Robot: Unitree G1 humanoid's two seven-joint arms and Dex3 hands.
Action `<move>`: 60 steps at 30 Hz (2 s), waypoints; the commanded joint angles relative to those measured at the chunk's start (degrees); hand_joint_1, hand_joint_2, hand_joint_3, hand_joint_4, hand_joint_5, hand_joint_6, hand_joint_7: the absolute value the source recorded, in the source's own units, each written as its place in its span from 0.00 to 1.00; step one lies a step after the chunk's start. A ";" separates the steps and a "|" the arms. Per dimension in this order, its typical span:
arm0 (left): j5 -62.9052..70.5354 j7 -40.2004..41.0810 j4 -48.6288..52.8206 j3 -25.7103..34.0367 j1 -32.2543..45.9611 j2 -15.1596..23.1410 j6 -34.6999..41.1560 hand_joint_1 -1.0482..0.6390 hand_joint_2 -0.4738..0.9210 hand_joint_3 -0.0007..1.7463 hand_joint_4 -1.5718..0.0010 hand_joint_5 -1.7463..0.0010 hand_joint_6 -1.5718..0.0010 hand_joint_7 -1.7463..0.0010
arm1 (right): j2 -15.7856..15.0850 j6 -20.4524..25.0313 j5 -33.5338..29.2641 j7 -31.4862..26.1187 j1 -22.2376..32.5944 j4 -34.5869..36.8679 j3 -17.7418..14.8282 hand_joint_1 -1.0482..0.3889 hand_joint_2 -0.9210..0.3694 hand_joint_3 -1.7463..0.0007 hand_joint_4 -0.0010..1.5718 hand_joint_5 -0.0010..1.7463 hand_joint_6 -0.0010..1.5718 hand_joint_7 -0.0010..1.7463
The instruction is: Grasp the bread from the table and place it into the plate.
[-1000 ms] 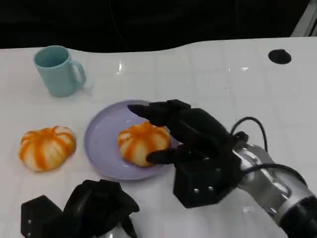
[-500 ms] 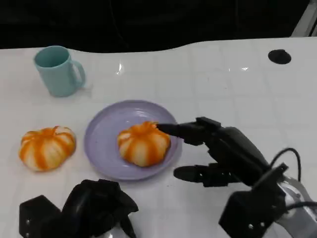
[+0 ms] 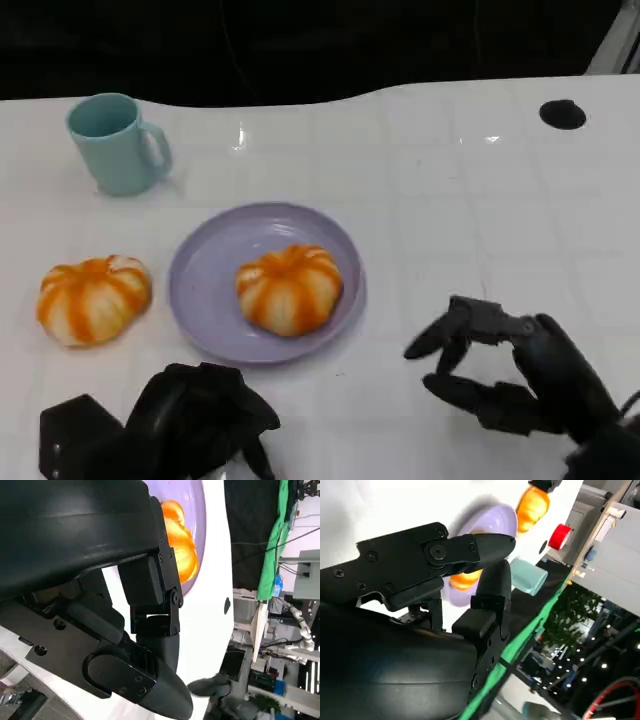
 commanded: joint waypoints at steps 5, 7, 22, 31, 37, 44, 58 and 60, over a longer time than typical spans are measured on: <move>-0.05 0.72 -1.72 -0.02 0.84 0.61 0.90 0.00 0.90 0.00 0.04 0.49 0.00 0.72 | -1.45 5.15 4.75 4.92 6.59 -6.45 -3.63 0.40 0.00 0.80 0.42 1.00 0.32 0.88; -0.01 0.74 -1.88 -0.03 0.90 0.63 0.99 0.00 0.90 0.00 0.04 0.49 0.00 0.72 | -1.50 6.22 5.29 5.96 7.80 -7.58 -4.09 0.40 0.00 0.80 0.41 1.00 0.31 0.88; -0.64 0.11 -1.98 0.27 0.89 1.07 1.29 0.00 0.91 0.01 0.04 0.49 0.00 0.74 | -0.41 11.53 7.70 9.39 13.28 -12.08 -6.07 0.39 0.00 0.79 0.39 1.00 0.31 0.87; -0.15 0.67 -2.16 0.11 0.80 1.40 1.31 0.00 0.92 0.01 0.04 0.49 0.00 0.74 | 1.37 13.27 13.66 13.71 12.86 -10.93 -6.31 0.41 0.00 0.76 0.38 0.96 0.39 0.74; -0.18 0.53 -1.99 0.13 0.70 1.61 1.13 0.00 0.92 0.01 0.04 0.49 0.00 0.73 | 2.42 16.63 16.65 15.77 12.68 -11.46 -6.71 0.40 0.00 0.75 0.42 0.94 0.45 0.74; -0.44 0.29 -2.22 0.25 0.97 1.72 0.86 0.00 0.92 0.01 0.05 0.49 0.00 0.74 | 3.00 18.87 16.41 15.70 12.93 -12.44 -6.87 0.40 0.01 0.74 0.43 0.94 0.45 0.74; -0.70 0.19 -2.29 0.31 0.94 1.77 1.40 0.00 0.92 0.01 0.05 0.48 0.00 0.74 | 3.13 19.56 15.86 16.12 12.97 -12.72 -7.12 0.40 0.01 0.75 0.42 0.95 0.44 0.75; -0.27 0.83 -2.55 0.24 1.12 1.72 1.58 0.00 0.92 0.01 0.05 0.48 0.00 0.74 | 3.24 19.55 15.77 16.02 13.02 -12.64 -7.20 0.40 0.01 0.75 0.42 0.95 0.44 0.75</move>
